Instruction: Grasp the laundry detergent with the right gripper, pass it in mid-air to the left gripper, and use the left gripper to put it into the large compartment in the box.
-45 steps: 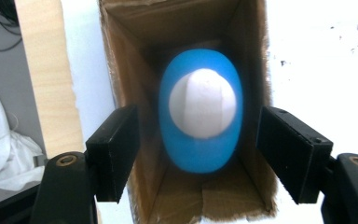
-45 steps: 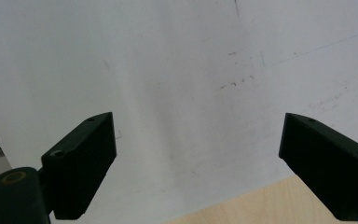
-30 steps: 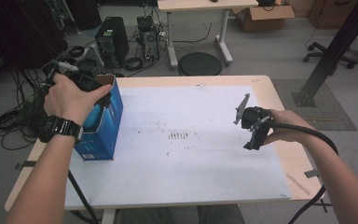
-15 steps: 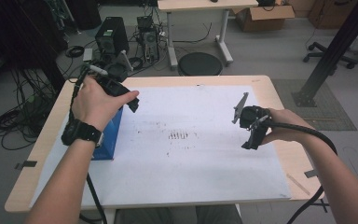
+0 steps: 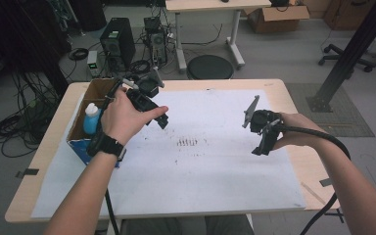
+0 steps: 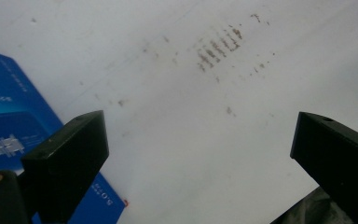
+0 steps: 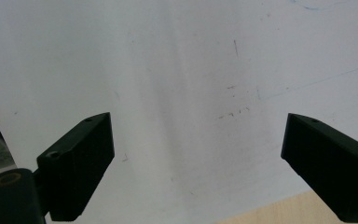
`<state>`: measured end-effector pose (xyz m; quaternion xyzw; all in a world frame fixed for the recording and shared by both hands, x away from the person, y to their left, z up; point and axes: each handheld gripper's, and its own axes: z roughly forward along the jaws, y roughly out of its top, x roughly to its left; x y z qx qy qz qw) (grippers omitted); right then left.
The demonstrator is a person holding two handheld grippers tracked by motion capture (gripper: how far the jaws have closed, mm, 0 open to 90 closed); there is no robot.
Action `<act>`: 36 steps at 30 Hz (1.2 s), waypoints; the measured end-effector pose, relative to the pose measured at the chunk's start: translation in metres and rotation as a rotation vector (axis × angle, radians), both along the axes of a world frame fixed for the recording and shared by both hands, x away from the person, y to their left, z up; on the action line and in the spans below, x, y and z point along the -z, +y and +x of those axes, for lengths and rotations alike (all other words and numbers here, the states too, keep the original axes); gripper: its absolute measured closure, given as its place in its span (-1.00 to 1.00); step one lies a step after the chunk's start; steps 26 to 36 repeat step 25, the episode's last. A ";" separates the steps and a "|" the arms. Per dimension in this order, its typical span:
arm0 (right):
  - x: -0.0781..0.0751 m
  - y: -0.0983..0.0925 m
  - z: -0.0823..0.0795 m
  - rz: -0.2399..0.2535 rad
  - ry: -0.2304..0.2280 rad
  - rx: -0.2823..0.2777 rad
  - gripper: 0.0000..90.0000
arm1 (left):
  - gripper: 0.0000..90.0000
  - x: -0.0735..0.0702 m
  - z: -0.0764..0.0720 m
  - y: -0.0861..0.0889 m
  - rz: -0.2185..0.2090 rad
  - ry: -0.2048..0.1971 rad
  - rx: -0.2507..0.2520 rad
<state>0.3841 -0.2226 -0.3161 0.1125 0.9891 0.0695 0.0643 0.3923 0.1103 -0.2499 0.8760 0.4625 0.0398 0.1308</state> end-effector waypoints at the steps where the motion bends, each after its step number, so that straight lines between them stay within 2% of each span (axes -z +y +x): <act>1: 0.001 0.000 0.000 0.003 0.002 -0.002 -0.80 | -0.89 0.002 0.000 -0.002 -0.003 0.004 0.006; 5: 0.003 0.001 0.001 -0.003 0.004 -0.001 -0.80 | -0.89 0.006 0.000 -0.007 -0.020 0.011 0.021; 10: 0.002 0.001 0.001 -0.003 0.004 -0.002 -0.80 | -0.89 0.008 0.001 -0.008 -0.007 0.019 0.011; 24: 0.002 0.004 0.000 0.001 0.002 -0.008 -0.80 | -0.89 0.008 -0.001 -0.006 -0.028 0.013 0.025; 36: 0.002 0.004 0.001 0.001 0.000 -0.008 -0.80 | -0.89 0.008 -0.001 -0.005 -0.028 0.013 0.019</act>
